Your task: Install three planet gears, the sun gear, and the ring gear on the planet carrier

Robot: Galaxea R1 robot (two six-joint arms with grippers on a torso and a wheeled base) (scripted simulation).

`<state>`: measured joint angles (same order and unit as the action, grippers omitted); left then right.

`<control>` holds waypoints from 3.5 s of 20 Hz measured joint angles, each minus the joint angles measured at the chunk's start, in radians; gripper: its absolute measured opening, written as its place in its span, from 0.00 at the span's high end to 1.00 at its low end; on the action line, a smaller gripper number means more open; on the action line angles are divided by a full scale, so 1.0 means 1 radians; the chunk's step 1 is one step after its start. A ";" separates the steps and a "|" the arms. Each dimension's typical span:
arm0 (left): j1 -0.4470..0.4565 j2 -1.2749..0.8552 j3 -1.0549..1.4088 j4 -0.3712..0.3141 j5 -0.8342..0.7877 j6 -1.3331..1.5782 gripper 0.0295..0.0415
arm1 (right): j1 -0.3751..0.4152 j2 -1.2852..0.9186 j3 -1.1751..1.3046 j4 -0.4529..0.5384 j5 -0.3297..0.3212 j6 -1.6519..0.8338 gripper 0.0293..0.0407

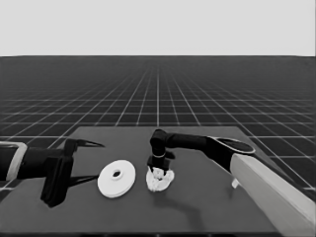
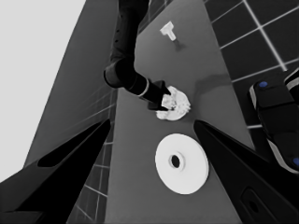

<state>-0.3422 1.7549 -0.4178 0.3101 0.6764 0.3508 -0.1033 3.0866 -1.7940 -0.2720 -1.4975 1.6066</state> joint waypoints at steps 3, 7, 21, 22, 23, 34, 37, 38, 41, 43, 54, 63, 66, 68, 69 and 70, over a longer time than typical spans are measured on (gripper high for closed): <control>0.000 0.000 0.000 0.000 0.000 0.000 0.25 | 0.000 0.000 0.000 0.000 0.000 0.031 0.83; 0.000 0.000 0.000 0.000 0.000 0.000 0.25 | -0.001 0.000 0.000 0.000 0.000 0.073 0.83; 0.000 0.000 0.000 0.000 0.000 0.000 0.25 | -0.002 0.000 0.000 0.000 0.000 0.220 0.84; 0.000 0.000 0.000 0.000 0.000 0.000 0.25 | -0.002 0.000 0.000 0.000 0.000 0.230 0.83; 0.000 0.000 0.000 0.000 0.000 0.000 0.25 | -0.002 0.000 0.000 0.000 0.000 0.241 0.84; 0.000 0.000 0.000 0.000 0.000 0.000 0.25 | -0.002 0.000 0.000 0.000 0.000 0.356 0.84; 0.000 0.000 0.000 0.000 0.000 0.000 0.25 | -0.002 0.000 0.000 0.000 0.000 0.387 0.83; 0.000 0.000 0.000 0.000 0.000 0.000 0.25 | -0.002 0.000 0.000 0.000 0.000 0.398 0.83; 0.000 0.000 0.000 0.000 0.000 0.000 0.25 | -0.002 0.000 0.000 0.000 0.000 0.429 0.83; 0.000 0.000 0.000 0.000 0.000 0.000 0.25 | -0.002 0.000 0.000 0.000 0.000 0.450 0.83; 0.000 0.000 0.000 0.000 0.000 0.000 0.25 | -0.002 0.000 0.000 0.000 0.000 0.565 0.84; 0.000 0.000 0.000 0.000 0.000 0.000 0.25 | -0.002 0.000 0.000 0.000 0.000 0.660 0.83; 0.000 0.000 0.000 0.000 0.000 0.000 0.25 | -0.002 0.000 0.000 0.000 0.000 0.691 0.83; 0.000 0.000 0.000 0.000 0.000 0.000 0.25 | -0.002 0.000 0.000 0.000 0.000 0.712 0.84; 0.000 0.000 0.000 0.000 0.000 0.000 0.25 | -0.002 -0.001 0.000 0.000 0.000 0.723 0.84; 0.000 0.000 0.000 0.000 0.000 0.000 0.25 | -0.002 -0.001 0.000 0.000 0.000 0.733 0.84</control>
<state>-0.3422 1.7549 -0.4178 0.3101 0.6764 0.3508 -0.1054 3.0861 -1.7945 -0.2722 -1.4975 2.3396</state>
